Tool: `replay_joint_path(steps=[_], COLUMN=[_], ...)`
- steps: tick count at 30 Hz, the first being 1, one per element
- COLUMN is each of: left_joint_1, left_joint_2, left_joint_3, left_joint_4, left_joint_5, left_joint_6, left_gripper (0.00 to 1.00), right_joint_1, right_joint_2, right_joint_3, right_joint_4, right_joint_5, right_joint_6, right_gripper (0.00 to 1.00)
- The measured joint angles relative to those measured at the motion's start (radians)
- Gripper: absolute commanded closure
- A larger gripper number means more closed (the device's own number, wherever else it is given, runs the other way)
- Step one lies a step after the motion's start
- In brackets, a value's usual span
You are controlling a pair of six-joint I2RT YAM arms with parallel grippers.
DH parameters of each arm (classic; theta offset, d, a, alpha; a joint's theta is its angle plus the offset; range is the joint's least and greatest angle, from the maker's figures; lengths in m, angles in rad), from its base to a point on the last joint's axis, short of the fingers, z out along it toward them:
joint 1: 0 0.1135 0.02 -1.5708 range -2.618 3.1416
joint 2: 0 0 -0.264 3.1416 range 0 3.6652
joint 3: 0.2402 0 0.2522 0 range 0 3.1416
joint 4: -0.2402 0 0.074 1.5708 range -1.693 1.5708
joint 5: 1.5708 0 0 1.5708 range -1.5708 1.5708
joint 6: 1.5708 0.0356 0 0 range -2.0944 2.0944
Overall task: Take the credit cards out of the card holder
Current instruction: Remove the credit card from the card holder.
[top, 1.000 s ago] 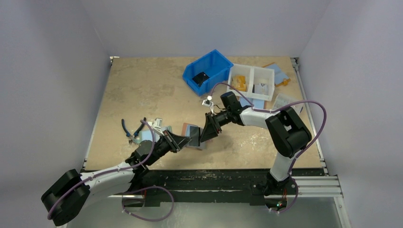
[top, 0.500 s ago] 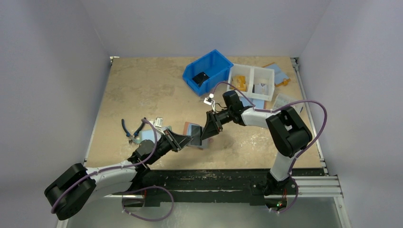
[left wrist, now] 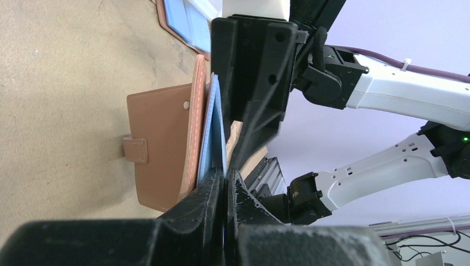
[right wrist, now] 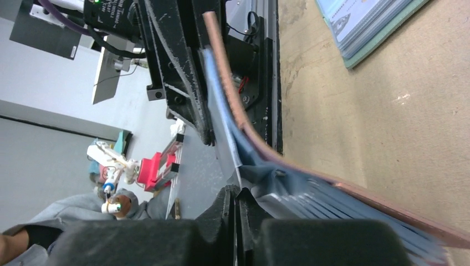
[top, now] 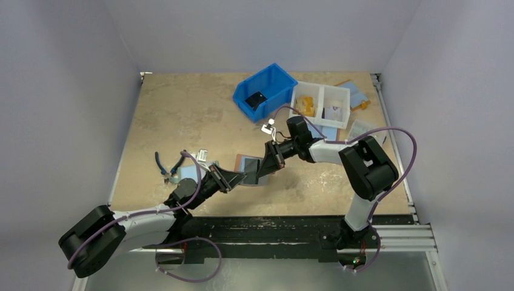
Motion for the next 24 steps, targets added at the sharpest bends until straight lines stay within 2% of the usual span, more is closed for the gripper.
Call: replay_joint_path(steps=[1, 4, 6, 10, 13, 16, 17, 24], left_joint_1=[0.0, 0.005, 0.005, 0.005, 0.006, 0.006, 0.007, 0.019], left_joint_2=[0.005, 0.01, 0.004, -0.048, -0.089, -0.119, -0.123, -0.125], left_joint_3=[0.0, 0.0, 0.0, 0.0, 0.0, 0.0, 0.0, 0.0], left_joint_4=[0.006, 0.006, 0.005, -0.024, -0.066, -0.119, -0.132, -0.222], left_joint_5=[-0.002, -0.004, -0.005, -0.012, -0.023, -0.035, -0.041, -0.079], left_joint_6=[0.0, 0.0, -0.001, -0.005, -0.005, 0.0, 0.003, 0.016], left_gripper=[0.98, 0.76, 0.71, 0.68, 0.71, 0.97, 1.0, 1.0], right_joint_1=[-0.003, -0.01, -0.013, -0.02, -0.022, -0.025, -0.027, -0.034], right_joint_2=[0.0, 0.0, 0.0, 0.0, 0.0, 0.0, 0.0, 0.023], right_joint_3=[0.0, 0.0, -0.002, -0.006, -0.006, -0.006, -0.006, 0.013], right_joint_4=[0.005, 0.018, 0.021, 0.014, 0.005, -0.016, -0.025, -0.162], right_joint_5=[-0.003, -0.016, -0.018, -0.014, -0.002, 0.008, 0.011, 0.072], right_joint_6=[0.005, 0.017, 0.016, 0.004, -0.012, -0.028, -0.035, -0.148], right_gripper=[1.0, 1.0, 1.0, 1.0, 1.0, 1.0, 1.0, 1.0])
